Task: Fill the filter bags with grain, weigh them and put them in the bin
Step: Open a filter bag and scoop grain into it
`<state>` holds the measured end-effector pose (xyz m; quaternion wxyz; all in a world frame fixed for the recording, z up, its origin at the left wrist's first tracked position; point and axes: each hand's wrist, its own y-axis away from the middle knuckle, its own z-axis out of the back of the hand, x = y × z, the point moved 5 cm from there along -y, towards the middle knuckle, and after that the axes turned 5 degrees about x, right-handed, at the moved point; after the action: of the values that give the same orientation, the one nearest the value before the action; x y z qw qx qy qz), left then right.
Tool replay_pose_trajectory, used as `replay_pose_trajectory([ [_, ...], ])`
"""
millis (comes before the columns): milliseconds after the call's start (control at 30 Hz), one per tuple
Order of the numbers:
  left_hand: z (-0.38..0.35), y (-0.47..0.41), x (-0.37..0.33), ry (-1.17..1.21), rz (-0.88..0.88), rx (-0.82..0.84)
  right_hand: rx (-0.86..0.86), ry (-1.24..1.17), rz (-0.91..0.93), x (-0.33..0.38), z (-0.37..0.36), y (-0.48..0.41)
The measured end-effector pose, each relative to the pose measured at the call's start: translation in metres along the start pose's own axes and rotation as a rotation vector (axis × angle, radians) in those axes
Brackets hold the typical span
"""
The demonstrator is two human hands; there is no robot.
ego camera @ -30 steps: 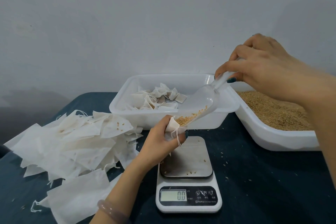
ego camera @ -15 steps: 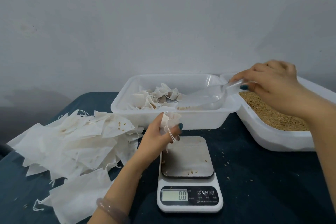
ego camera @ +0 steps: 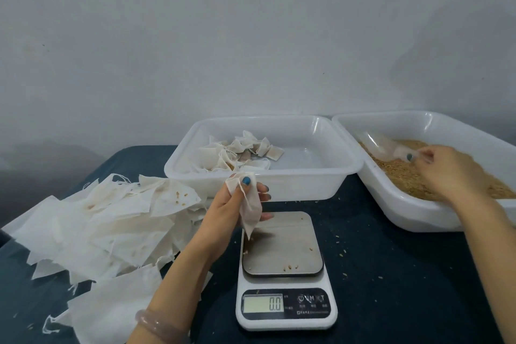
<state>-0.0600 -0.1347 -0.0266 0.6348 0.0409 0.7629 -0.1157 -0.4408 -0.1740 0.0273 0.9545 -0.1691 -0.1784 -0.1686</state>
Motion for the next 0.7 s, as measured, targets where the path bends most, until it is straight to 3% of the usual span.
replay_pose_trajectory([
  [133, -0.001, 0.002, 0.004, -0.034, 0.116, 0.034, 0.096, 0.189, -0.096, -0.010, -0.002, -0.008],
  [333, -0.006, 0.004, 0.000, -0.036, 0.079, 0.068, 0.098, 0.405, -0.077, 0.001, -0.008, -0.010],
  [533, -0.006, 0.006, -0.001, -0.103, 0.092, 0.049, 0.180, 0.409, -0.008, 0.017, -0.014, -0.020],
  [700, -0.005, 0.005, -0.002, -0.147, 0.104, 0.036, 0.137, 0.311, -0.024, 0.011, -0.016, -0.021],
])
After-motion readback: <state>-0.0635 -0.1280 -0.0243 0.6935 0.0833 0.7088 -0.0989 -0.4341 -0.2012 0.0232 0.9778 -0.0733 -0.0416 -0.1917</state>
